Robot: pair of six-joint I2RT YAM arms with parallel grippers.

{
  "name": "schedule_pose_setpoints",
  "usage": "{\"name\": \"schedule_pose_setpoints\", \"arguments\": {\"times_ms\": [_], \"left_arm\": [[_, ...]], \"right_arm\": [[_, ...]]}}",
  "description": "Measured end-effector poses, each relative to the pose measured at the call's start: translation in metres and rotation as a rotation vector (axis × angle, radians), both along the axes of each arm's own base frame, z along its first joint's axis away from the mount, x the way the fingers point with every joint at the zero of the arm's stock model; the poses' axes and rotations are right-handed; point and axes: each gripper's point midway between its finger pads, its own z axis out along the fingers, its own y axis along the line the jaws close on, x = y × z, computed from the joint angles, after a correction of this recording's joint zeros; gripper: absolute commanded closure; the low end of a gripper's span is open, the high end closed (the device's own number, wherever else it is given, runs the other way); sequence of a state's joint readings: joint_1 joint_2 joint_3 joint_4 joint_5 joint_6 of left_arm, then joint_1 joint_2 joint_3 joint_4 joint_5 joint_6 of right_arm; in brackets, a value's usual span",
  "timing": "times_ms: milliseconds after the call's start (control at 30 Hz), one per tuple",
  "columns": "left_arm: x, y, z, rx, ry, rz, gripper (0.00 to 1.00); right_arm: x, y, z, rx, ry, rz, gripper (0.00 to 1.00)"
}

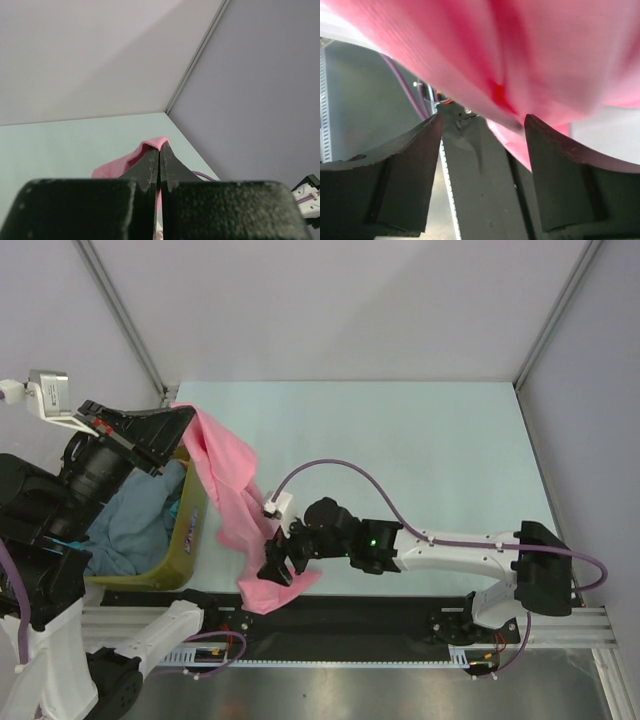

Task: Fold and stack the t-shirts
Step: Flatten the tshirt out

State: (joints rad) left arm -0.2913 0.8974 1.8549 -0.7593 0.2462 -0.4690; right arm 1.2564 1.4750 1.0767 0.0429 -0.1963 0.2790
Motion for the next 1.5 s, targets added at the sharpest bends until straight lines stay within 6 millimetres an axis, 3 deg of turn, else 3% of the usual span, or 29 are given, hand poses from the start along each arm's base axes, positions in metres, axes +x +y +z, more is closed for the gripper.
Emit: {"name": "schedule_pose_setpoints", "arguments": {"times_ms": [67, 100, 167, 200, 300, 367, 433, 500, 667, 800, 933, 1133, 1200, 1333, 1400, 1500], "left_arm": [[0.000, 0.000, 0.000, 0.000, 0.001, 0.000, 1.00], [0.000, 0.000, 0.000, 0.000, 0.001, 0.000, 1.00], [0.000, 0.000, -0.001, 0.002, 0.006, 0.003, 1.00], [0.001, 0.001, -0.002, 0.004, 0.008, 0.009, 1.00], [0.001, 0.005, -0.004, 0.010, 0.016, 0.030, 1.00], [0.000, 0.009, -0.003, 0.014, 0.016, 0.049, 1.00], [-0.004, 0.014, 0.000, 0.014, 0.004, 0.073, 1.00], [-0.010, 0.019, 0.004, 0.008, -0.011, 0.091, 1.00], [-0.021, 0.024, 0.009, 0.006, -0.045, 0.100, 1.00], [-0.023, 0.025, 0.015, 0.050, -0.082, 0.104, 1.00], [-0.028, 0.027, 0.035, 0.076, -0.145, 0.104, 1.00], [-0.030, 0.023, 0.048, 0.062, -0.209, 0.083, 1.00], [-0.015, 0.017, 0.038, 0.048, -0.207, 0.074, 1.00], [0.034, 0.003, 0.001, 0.055, -0.094, 0.071, 1.00], [0.050, -0.001, 0.000, 0.059, -0.079, 0.076, 1.00], [0.069, -0.006, 0.002, 0.071, -0.063, 0.080, 1.00]], "right_arm": [[-0.006, 0.007, -0.005, -0.010, 0.002, 0.020, 0.43], [-0.006, 0.011, -0.007, -0.013, 0.003, 0.024, 0.69], [-0.002, 0.018, -0.012, -0.031, 0.002, 0.021, 0.98], [0.001, 0.020, -0.013, -0.039, 0.001, 0.011, 1.00], [0.011, 0.014, -0.013, -0.075, -0.006, -0.049, 1.00], [0.016, -0.003, -0.010, -0.123, -0.031, -0.120, 1.00], [0.018, -0.029, 0.007, -0.156, -0.078, -0.206, 1.00], [0.016, -0.061, 0.044, -0.148, -0.125, -0.291, 1.00], [0.015, -0.144, 0.176, 0.086, -0.138, -0.479, 1.00], [0.020, -0.211, 0.212, 0.162, -0.116, -0.602, 1.00], [0.023, -0.246, 0.228, 0.197, -0.107, -0.669, 1.00], [0.042, -0.267, 0.245, 0.230, -0.147, -0.808, 1.00], [0.058, -0.275, 0.243, 0.197, -0.187, -0.912, 1.00], [0.095, -0.296, 0.235, 0.125, -0.229, -1.103, 1.00], [0.108, -0.304, 0.229, 0.089, -0.232, -1.153, 1.00], [0.110, -0.309, 0.224, 0.056, -0.237, -1.130, 1.00]]}}
